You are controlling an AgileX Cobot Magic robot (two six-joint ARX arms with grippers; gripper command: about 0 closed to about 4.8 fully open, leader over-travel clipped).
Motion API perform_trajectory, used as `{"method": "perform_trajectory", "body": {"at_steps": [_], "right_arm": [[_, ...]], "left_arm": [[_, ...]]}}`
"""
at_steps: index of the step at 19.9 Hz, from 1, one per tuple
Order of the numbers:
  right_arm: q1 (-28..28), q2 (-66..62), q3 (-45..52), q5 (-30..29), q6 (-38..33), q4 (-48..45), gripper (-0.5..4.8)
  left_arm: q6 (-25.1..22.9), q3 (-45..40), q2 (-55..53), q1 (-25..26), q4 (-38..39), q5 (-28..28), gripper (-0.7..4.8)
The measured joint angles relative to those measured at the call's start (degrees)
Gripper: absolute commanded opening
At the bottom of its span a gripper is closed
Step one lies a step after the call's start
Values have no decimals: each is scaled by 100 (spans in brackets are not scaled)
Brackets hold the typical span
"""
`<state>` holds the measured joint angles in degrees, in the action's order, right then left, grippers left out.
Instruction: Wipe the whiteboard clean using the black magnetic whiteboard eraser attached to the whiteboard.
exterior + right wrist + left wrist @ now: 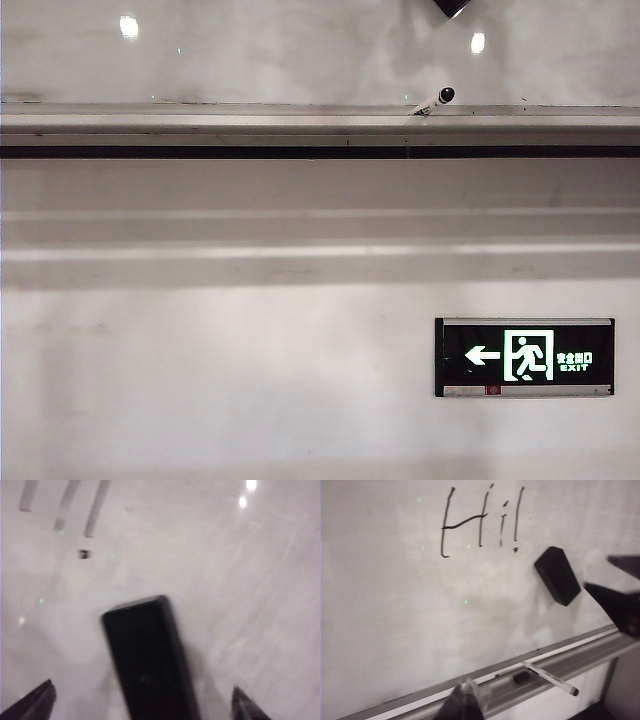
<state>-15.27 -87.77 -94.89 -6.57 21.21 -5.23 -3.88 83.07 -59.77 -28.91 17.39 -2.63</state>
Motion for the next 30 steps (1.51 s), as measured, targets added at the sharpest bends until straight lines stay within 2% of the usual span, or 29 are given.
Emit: {"method": "perform_trajectory", "body": {"at_steps": [2,7,9,12,21,25,26,27,28,29,30], "right_arm": [[2,-177,-428,33,114,293,479],[-232,-647,-828,170,986,382,479],[-299,-874,-940,339,1051,293,479],[-341,-1156,-1008,896,1167,-52,479],[-299,-1558,-1023,1121,1191,-402,479],[-247,-1622,-1023,1272,1189,-446,370],[-223,-1624,-1023,1318,1196,-479,317],[-181,-1622,-1025,1329,1209,-479,207],[-181,-1622,-1025,1370,1207,-490,126],[-181,-1624,-1025,1388,1233,-492,85],[-181,-1624,-1025,1410,1231,-492,71]], "left_arm": [[0,0,0,0,-2,4,-5],[0,0,0,0,-55,7,-5],[0,0,0,2,-66,7,-5],[2,0,0,0,-68,7,-5],[2,0,0,-2,-81,28,-5],[0,0,0,-2,-83,28,-5],[2,0,0,-2,-81,28,-5],[2,0,0,-2,-79,28,-5],[2,0,0,-2,-87,28,-5],[2,0,0,-2,-85,28,-5],[2,0,0,-4,-85,28,-5]]}}
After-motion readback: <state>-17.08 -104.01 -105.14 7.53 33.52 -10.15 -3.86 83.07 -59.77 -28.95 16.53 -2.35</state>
